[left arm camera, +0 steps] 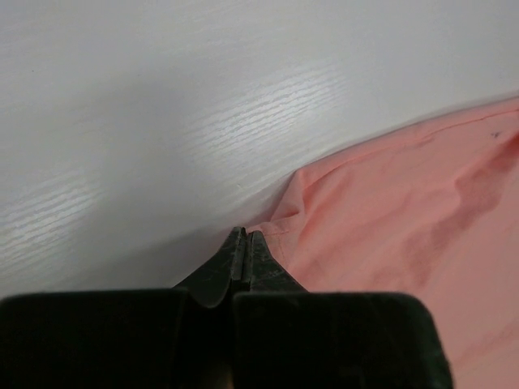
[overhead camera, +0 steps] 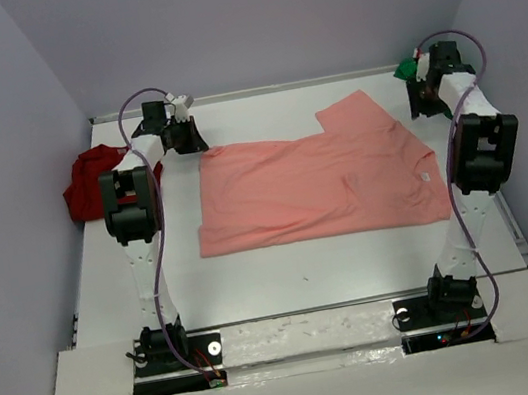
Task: Fold and stack the t-shirts
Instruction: Fold the tshirt
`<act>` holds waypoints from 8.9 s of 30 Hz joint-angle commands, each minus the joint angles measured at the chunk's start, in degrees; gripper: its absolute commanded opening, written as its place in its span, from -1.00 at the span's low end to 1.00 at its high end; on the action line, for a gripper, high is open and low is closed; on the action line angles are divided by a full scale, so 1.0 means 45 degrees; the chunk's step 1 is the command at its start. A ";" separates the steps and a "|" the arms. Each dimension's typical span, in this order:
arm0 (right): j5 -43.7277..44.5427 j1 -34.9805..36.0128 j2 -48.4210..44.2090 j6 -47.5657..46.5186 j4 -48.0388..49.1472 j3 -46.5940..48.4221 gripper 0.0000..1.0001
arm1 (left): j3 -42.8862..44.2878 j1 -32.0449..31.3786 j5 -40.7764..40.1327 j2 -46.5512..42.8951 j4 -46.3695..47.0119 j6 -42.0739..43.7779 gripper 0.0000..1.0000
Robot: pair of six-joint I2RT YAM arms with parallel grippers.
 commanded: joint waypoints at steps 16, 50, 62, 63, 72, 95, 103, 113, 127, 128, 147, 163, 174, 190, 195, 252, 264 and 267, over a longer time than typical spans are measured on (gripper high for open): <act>-0.7217 -0.0720 0.3864 0.1140 -0.3856 0.6760 0.00 | -0.0342 -0.0021 -0.0205 -0.1286 0.0125 0.0568 -1.00; -0.6983 -0.0720 0.6287 0.0749 -0.3661 0.8420 -0.08 | -0.0635 -0.0021 -0.0440 -0.1442 -0.0051 0.0939 -1.00; -0.7121 -0.0485 0.6561 0.0358 -0.4013 0.8401 -0.27 | -0.0635 -0.0021 -0.0381 -0.1383 -0.0031 0.0997 -1.00; -0.7082 -0.0369 0.6580 0.0320 -0.4013 0.8401 -0.27 | -0.0635 -0.0021 -0.0381 -0.1364 -0.0031 0.0997 -1.00; -0.6633 -0.0134 0.6639 0.0085 -0.4091 0.8206 -0.35 | -0.0655 -0.0021 -0.0323 -0.1325 -0.0011 0.1017 -1.00; -0.5343 0.0100 0.5839 0.0085 -0.3466 0.7718 -1.00 | -0.0147 -0.0021 -0.0615 -0.1675 -0.0031 0.1232 -1.00; -0.5362 0.0100 0.4687 0.0007 -0.3252 0.7035 -1.00 | -0.0478 -0.0001 -0.0616 -0.2670 0.0320 0.1524 -1.00; -0.5460 0.0100 0.3360 -0.0149 -0.3271 0.6546 -1.00 | -0.0830 0.0018 0.0048 -0.3433 0.0203 0.2189 -1.00; -0.5246 0.0100 0.2616 -0.0403 -0.3173 0.5804 -1.00 | -0.1515 0.0077 0.0068 -0.4039 0.0067 0.2657 -1.00; -0.5207 0.0100 0.2577 -0.0461 -0.3192 0.5668 -1.00 | -0.1514 0.0096 0.0068 -0.4039 0.0047 0.2677 -1.00; -0.4582 0.0100 0.1288 -0.0911 -0.3173 0.4651 -1.00 | -0.2315 0.0604 0.0185 -0.4352 0.0008 0.2814 -1.00; -0.3781 0.0100 0.0663 -0.1399 -0.2939 0.3558 -1.00 | -0.2529 0.0952 0.0068 -0.4703 -0.0187 0.3009 -1.00; -0.3429 0.0100 0.0330 -0.1555 -0.2782 0.3362 -1.00 | -0.2393 0.1288 0.0068 -0.4723 -0.0382 0.3146 -1.00; -0.3292 0.0100 -0.0118 -0.1810 -0.2782 0.2757 -1.00 | -0.2744 0.1288 0.0400 -0.5113 -0.0558 0.3244 -1.00; -0.3351 0.0100 -0.0411 -0.1927 -0.2763 0.2308 -1.00 | -0.3212 0.1288 0.0595 -0.5445 -0.0558 0.3302 -1.00; -0.3195 0.0100 -0.1467 -0.3723 -0.3251 -0.1735 -1.00 | -0.5811 0.1249 0.0888 -0.6715 -0.1125 0.3966 -1.00; -0.3019 0.0100 -0.1310 -0.3880 -0.3095 -0.2438 -1.00 | -0.6123 0.1073 0.0966 -0.6520 -0.1242 0.3986 -1.00; -0.3077 0.0100 -0.1213 -0.3860 -0.3075 -0.2517 -1.00 | -0.6065 0.0937 0.1103 -0.6169 -0.1534 0.4141 -1.00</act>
